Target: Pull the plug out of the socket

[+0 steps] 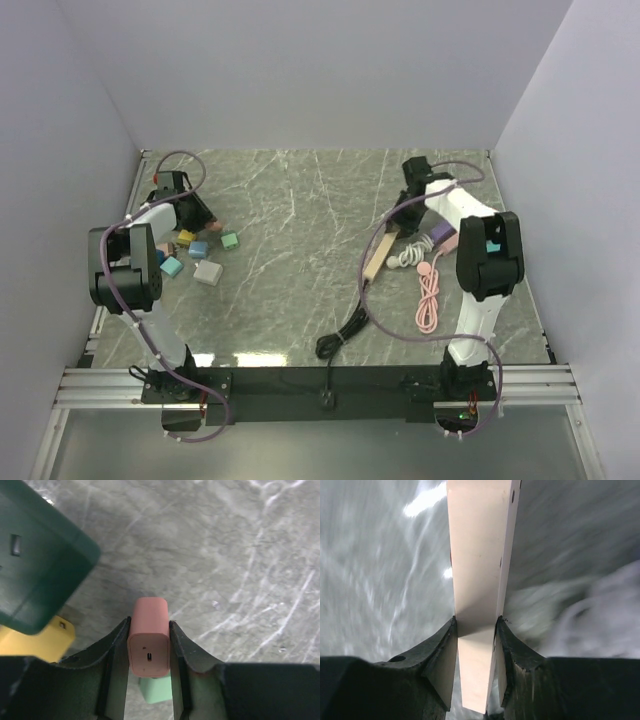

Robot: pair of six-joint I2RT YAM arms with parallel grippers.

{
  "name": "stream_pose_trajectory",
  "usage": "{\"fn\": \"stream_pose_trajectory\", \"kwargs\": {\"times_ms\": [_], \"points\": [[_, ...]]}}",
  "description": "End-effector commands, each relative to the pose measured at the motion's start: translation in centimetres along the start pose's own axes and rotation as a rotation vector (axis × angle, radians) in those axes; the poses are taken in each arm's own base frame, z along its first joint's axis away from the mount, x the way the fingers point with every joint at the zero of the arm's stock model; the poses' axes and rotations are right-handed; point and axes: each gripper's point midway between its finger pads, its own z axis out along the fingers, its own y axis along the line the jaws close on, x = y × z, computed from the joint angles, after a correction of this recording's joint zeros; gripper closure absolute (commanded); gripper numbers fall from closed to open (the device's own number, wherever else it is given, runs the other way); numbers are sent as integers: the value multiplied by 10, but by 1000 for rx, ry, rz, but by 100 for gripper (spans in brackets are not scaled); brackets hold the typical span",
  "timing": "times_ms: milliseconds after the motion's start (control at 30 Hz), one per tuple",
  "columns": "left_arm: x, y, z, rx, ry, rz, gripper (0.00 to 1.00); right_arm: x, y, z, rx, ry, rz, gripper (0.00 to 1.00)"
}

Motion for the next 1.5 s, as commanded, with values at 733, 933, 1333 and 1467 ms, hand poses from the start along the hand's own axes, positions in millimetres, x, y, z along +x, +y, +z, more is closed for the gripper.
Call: {"fn": "stream_pose_trajectory", "kwargs": {"times_ms": [733,933,1333,1467], "points": [[-12,22,-7,-114,29,-37,1,-146,-82,-47,26,-191,258,48],[-38,-8,-56,-33,-55,-2,1,-148,-57,-131,-82,-362,175,17],[-22,-85,-164,419,-126,122,1,-71,-39,-189,-165,-410,-52,6],[-7,-97,-188,523,-109,152,1,-38,-39,-198,-253,-467,-68,6]]}}
